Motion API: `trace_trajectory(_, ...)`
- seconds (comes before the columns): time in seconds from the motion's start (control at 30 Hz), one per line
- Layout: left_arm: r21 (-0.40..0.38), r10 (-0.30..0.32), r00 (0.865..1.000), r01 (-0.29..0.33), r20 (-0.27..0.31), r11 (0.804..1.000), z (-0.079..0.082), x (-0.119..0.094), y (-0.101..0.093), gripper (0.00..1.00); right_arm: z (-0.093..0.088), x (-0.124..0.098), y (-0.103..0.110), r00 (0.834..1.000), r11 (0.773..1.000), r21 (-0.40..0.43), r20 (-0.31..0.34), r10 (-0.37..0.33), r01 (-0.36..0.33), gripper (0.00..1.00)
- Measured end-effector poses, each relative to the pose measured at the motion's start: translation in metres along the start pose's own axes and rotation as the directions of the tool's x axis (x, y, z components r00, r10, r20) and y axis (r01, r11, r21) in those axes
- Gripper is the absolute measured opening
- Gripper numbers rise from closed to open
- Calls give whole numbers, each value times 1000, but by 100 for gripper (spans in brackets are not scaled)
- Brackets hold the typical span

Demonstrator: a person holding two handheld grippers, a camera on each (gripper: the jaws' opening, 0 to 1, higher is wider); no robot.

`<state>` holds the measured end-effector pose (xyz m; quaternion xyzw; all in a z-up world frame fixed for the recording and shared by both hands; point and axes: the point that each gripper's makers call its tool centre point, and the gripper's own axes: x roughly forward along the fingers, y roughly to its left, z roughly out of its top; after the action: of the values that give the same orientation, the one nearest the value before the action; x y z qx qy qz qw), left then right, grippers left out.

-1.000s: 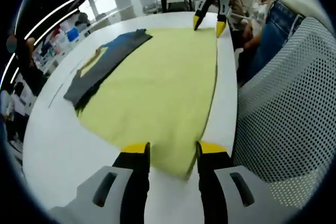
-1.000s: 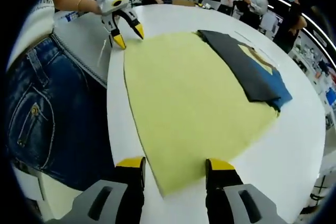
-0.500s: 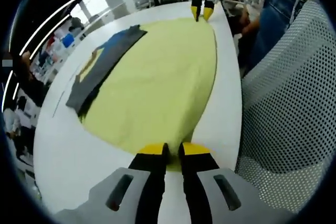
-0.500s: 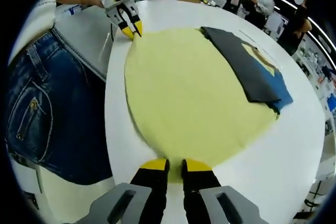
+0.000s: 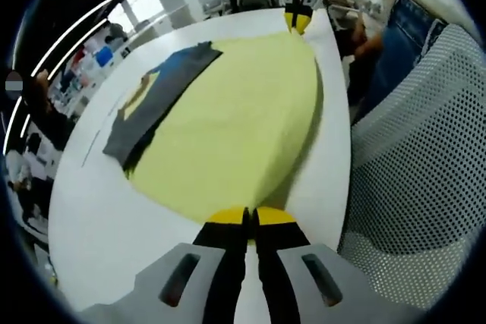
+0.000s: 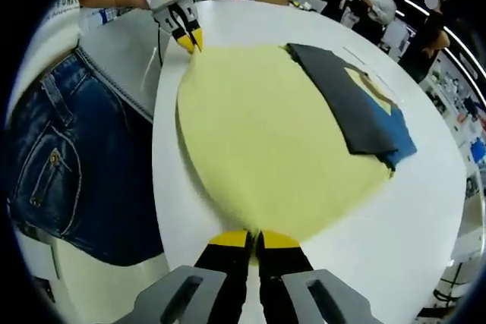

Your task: Fold the garment on the visible template until the final outline fits inside the template.

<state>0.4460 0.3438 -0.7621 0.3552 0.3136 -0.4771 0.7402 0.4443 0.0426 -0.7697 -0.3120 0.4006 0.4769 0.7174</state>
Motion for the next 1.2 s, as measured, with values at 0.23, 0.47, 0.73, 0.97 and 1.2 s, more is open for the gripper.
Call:
trace_trajectory(0.23,-35,-13,1000,13,-6,999,2,-8,-3,0,6,-11,6,1000,1000,9,9,11,-11,0)
trace_trajectory(0.47,-90,-19,1000,19,-2,996,5,-19,-1,0,14,-20,16,999,998,29,10,49,-49,0)
trace_trajectory(0.73,-142,-47,999,47,3,989,9,-29,-5,0,20,-32,22,997,995,46,6,83,-83,0)
trace_trajectory(0.97,-158,-78,997,76,-2,984,15,-38,-9,0,27,-45,25,995,993,69,17,94,-95,0)
trace_trajectory(1.2,-160,-110,994,106,-19,981,17,-50,-14,0,31,-55,28,994,990,90,25,111,-112,0)
